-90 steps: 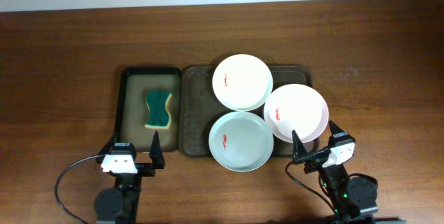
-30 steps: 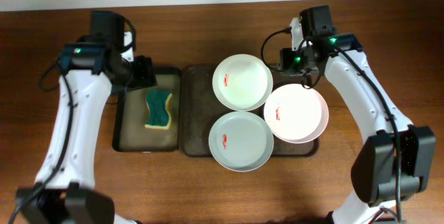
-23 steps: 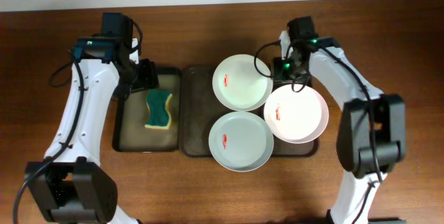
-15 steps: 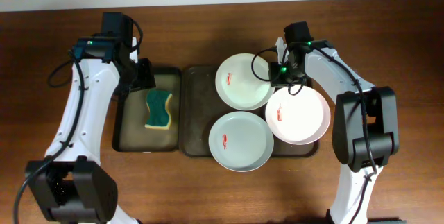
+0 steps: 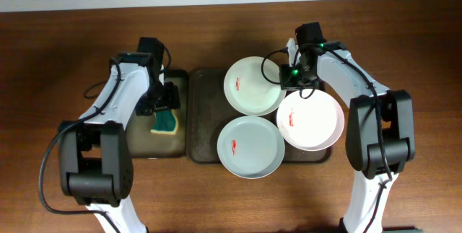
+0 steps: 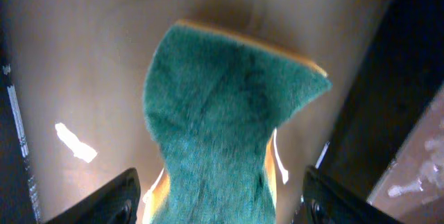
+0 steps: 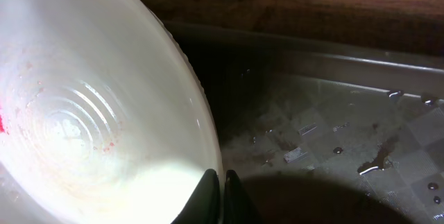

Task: Clean dirty plates on tray and stack at the side
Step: 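Pick up the green-yellow sponge with the left gripper, then scrub the held white plate with the sponge in the left gripper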

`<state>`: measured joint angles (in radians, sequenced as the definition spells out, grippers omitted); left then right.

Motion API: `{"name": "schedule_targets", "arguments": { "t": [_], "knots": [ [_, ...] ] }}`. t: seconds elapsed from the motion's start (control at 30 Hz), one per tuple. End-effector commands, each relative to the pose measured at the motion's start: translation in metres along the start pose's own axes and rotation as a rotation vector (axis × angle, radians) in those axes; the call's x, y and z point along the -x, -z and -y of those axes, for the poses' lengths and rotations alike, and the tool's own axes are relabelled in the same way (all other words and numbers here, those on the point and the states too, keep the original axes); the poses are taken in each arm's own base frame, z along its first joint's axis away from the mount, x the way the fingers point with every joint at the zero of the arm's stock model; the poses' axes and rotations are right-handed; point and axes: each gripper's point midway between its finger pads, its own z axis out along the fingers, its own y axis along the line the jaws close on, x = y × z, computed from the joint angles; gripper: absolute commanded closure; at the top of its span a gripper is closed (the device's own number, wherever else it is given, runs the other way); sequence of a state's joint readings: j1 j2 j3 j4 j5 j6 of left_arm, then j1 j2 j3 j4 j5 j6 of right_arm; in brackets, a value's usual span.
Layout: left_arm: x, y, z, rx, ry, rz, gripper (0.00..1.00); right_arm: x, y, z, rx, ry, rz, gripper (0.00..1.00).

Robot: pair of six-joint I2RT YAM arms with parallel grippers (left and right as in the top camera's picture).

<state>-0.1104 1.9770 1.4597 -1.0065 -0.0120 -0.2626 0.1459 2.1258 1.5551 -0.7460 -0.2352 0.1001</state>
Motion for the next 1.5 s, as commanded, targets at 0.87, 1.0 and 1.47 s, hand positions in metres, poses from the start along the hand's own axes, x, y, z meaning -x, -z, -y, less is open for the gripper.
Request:
{"name": "schedule_targets", "arguments": {
  "t": [0.87,1.0,1.47],
  "knots": [
    [0.069,0.194,-0.018,-0.024,0.072,0.77,1.0,0.003,0.007,-0.006,0.006,0.019,-0.014,0.96],
    [0.072,0.182,-0.018,0.006,0.016,0.745,1.0,0.003,0.007,-0.009,0.028,0.019,-0.015,0.96],
    [0.078,0.128,0.011,-0.101,-0.051,0.264,1.0,0.001,0.008,-0.021,0.094,0.017,-0.026,0.96]
  ]
}}
